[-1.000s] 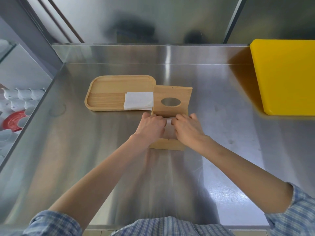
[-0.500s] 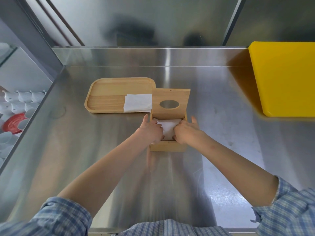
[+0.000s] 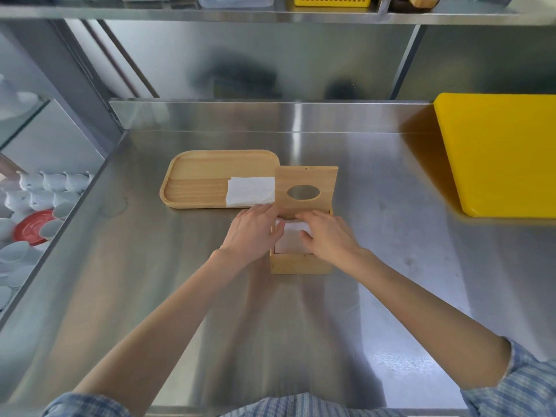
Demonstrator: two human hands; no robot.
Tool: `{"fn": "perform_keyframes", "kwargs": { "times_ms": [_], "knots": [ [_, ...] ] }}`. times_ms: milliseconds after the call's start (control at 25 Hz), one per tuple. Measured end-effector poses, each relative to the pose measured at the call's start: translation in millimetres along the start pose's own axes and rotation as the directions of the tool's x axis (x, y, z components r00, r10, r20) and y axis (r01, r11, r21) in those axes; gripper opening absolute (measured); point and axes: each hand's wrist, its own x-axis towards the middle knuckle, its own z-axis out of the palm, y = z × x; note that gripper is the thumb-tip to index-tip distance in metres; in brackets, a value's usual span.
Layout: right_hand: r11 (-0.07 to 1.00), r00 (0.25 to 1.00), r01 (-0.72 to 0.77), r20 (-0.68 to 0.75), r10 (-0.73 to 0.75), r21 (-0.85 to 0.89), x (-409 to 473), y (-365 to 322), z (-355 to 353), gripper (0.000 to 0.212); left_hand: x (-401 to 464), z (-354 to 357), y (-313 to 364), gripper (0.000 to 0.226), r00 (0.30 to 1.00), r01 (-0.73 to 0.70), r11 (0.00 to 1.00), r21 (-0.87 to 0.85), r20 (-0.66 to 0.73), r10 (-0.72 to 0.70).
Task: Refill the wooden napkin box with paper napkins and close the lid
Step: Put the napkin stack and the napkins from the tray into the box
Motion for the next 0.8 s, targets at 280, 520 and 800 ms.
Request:
{"fn": "perform_keyframes", "kwargs": {
  "times_ms": [280, 520, 800],
  "knots": [
    [0.956, 1.000, -0.007, -0.017, 0.012, 0.292, 14, -40, -4, 0.035, -6, -21, -35, 0.036, 0.967, 0.217, 0.956, -0.197, -0.090, -0.238],
    [0.907, 1.000, -0.028, 0.019, 0.022, 0.419, 40, -70, 7, 0.039, 7, -19, -66, 0.039, 0.914, 0.378, 0.869, -0.319, -0.020, -0.405],
    [0.862, 0.988, -0.153, 0.077, 0.133, 0.483, 83, -88, 16, 0.039, 30, -12, -95, 0.039, 0.846, 0.516, 0.759, -0.396, 0.095, -0.525]
  ]
}}
